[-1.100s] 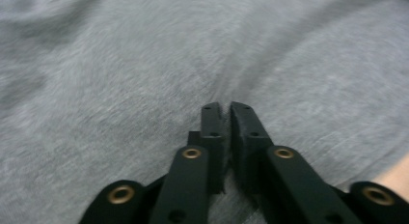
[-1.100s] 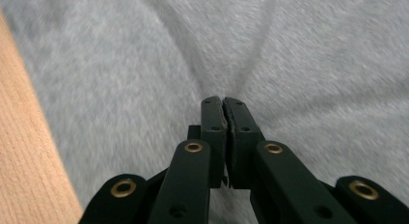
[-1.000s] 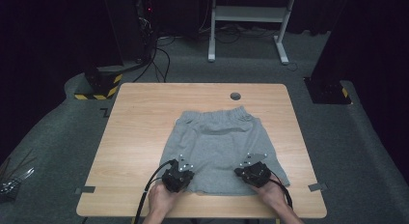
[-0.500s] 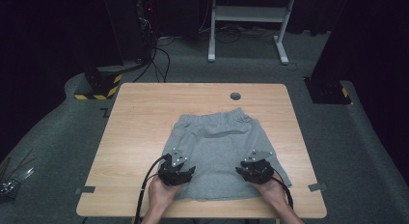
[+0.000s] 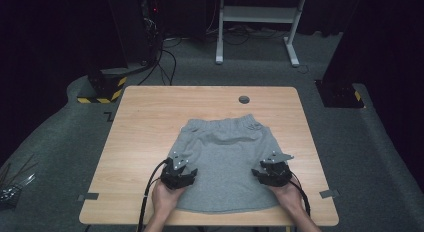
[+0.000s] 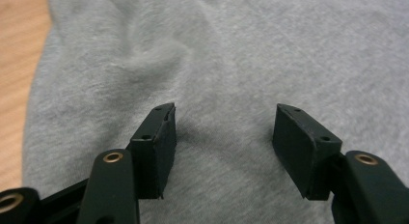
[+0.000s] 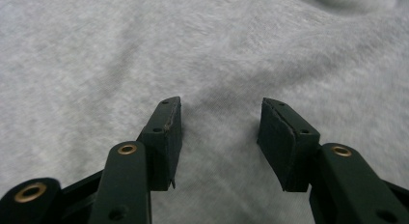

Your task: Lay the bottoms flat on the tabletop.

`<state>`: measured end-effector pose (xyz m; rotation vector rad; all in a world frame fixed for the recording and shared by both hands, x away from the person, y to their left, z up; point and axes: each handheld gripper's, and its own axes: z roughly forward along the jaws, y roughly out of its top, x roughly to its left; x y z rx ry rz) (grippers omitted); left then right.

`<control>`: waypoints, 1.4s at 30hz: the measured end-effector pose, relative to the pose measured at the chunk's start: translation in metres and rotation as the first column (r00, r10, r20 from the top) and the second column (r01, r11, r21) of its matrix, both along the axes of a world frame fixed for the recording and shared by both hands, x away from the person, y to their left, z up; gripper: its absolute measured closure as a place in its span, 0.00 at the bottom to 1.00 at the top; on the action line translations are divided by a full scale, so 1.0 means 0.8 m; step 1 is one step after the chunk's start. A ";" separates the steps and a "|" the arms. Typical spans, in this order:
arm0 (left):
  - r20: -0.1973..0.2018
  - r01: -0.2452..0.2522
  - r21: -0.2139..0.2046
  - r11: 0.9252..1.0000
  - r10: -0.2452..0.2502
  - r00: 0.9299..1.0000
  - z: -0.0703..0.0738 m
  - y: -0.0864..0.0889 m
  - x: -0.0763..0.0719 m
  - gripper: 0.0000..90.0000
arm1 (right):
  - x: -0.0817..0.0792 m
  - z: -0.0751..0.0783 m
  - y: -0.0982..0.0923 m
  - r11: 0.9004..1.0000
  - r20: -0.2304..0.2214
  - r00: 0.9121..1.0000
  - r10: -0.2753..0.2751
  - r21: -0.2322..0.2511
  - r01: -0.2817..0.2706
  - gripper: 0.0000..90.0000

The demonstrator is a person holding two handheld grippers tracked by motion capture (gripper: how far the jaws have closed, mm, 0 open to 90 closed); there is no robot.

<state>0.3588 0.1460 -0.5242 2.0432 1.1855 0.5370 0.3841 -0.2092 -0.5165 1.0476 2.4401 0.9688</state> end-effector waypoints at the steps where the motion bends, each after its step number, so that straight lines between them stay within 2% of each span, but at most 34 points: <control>1: 0.002 -0.009 -0.002 1.000 0.009 1.000 0.000 0.002 0.006 0.46 | 0.006 0.000 0.001 1.000 0.006 1.000 0.002 -0.002 -0.002 0.56; 4: 0.000 -0.041 -0.001 0.999 0.041 0.999 0.000 0.009 0.027 0.45 | 0.029 0.000 0.004 1.000 0.002 1.000 0.004 -0.003 -0.004 0.55; 7: -0.002 -0.043 -0.004 0.999 0.043 0.999 0.000 0.009 0.029 0.43 | 0.040 0.001 0.008 1.000 -0.009 1.000 -0.022 -0.006 0.022 0.55; 9: -0.002 -0.030 -0.003 1.000 0.030 1.000 0.000 0.008 0.021 0.43 | 0.033 0.002 0.009 1.000 -0.014 1.000 -0.020 -0.011 0.020 0.55; 11: -0.001 -0.018 -0.005 1.000 0.018 1.000 0.000 0.006 0.010 0.43 | 0.013 0.001 0.009 1.000 -0.009 1.000 -0.005 -0.008 0.005 0.55; 13: -0.005 -0.021 -0.004 1.000 0.021 1.000 0.000 0.006 0.004 0.43 | -0.016 0.001 0.006 1.000 -0.001 1.000 0.029 -0.008 -0.029 0.54; 16: -0.021 -0.017 -0.001 1.000 0.017 1.000 0.002 0.003 0.001 0.42 | -0.033 0.003 0.005 0.997 0.009 0.998 0.063 -0.037 -0.063 0.54; 18: -0.030 -0.006 0.009 1.000 0.006 1.000 0.004 0.002 -0.002 0.42 | -0.036 0.007 0.006 0.996 0.062 0.996 0.064 -0.065 -0.060 0.55; 19: -0.030 -0.006 0.009 1.000 0.006 1.000 0.004 0.002 -0.002 0.42 | -0.036 0.007 0.006 0.996 0.062 0.996 0.064 -0.065 -0.060 0.55; 21: -0.032 -0.003 0.023 1.000 0.003 0.999 0.005 0.005 -0.006 0.42 | -0.018 0.009 -0.003 1.000 0.055 0.998 0.000 0.022 -0.001 0.54; 22: -0.031 -0.005 0.021 1.000 0.006 0.999 0.005 0.008 -0.009 0.42 | -0.010 0.008 -0.005 0.999 0.044 0.999 -0.027 0.030 0.026 0.54; 24: -0.033 -0.011 0.008 1.000 0.011 0.999 0.004 0.018 -0.015 0.42 | 0.004 0.003 -0.011 0.998 0.040 0.997 -0.063 0.026 0.062 0.54; 25: -0.032 -0.018 0.006 1.000 0.018 0.999 0.004 0.024 -0.019 0.42 | 0.009 -0.001 -0.014 0.997 0.023 0.997 -0.074 0.024 0.074 0.53; 26: -0.032 -0.021 0.002 1.000 0.021 0.999 0.003 0.030 -0.024 0.42 | 0.011 -0.005 -0.018 0.996 0.019 0.997 -0.080 0.038 0.080 0.53; 28: -0.019 -0.012 0.004 1.000 0.013 1.000 0.003 0.044 -0.035 0.42 | 0.011 -0.005 -0.024 0.996 0.019 0.996 -0.086 0.039 0.085 0.52; 29: -0.027 -0.014 0.013 1.000 0.015 1.000 0.004 0.051 -0.039 0.42 | 0.010 -0.005 -0.025 0.996 0.025 0.996 -0.080 0.035 0.079 0.51; 30: -0.047 -0.038 0.030 0.999 0.039 0.998 0.006 0.058 -0.042 0.41 | 0.009 -0.005 -0.025 0.996 0.025 0.996 -0.081 0.034 0.081 0.51; 31: -0.044 -0.058 0.027 0.998 0.059 0.997 0.009 0.067 -0.045 0.42 | 0.009 -0.005 -0.025 0.996 0.025 0.997 -0.079 0.032 0.078 0.51; 32: -0.033 -0.082 0.002 0.997 0.082 0.996 0.012 0.077 -0.049 0.42 | 0.010 -0.005 -0.024 0.997 0.025 0.997 -0.078 0.032 0.077 0.50; 34: -0.040 -0.133 -0.046 0.990 0.131 0.991 0.016 0.094 -0.054 0.43 | 0.010 -0.004 -0.024 0.997 0.025 0.997 -0.074 0.029 0.073 0.50; 36: -0.057 -0.172 -0.040 0.984 0.170 0.984 0.017 0.106 -0.056 0.46 | 0.007 -0.002 -0.023 0.997 0.041 0.996 -0.082 0.014 0.081 0.52; 38: -0.099 -0.195 -0.031 0.980 0.191 0.977 0.014 0.112 -0.056 0.52 | 0.003 0.004 -0.026 0.996 0.061 0.994 -0.087 0.028 0.085 0.58; 39: -0.118 -0.192 -0.022 0.981 0.188 0.975 0.012 0.114 -0.055 0.56 | 0.001 0.008 -0.029 0.995 0.066 0.993 -0.097 0.038 0.095 0.60; 40: -0.110 -0.188 -0.026 0.982 0.184 0.977 0.011 0.114 -0.055 0.60 | 0.001 0.011 -0.032 0.994 0.071 0.992 -0.105 0.037 0.102 0.62; 42: -0.134 -0.164 -0.043 0.985 0.157 0.978 0.013 0.111 -0.054 0.76 | 0.003 0.014 -0.041 0.993 0.054 0.991 -0.120 0.030 0.118 0.66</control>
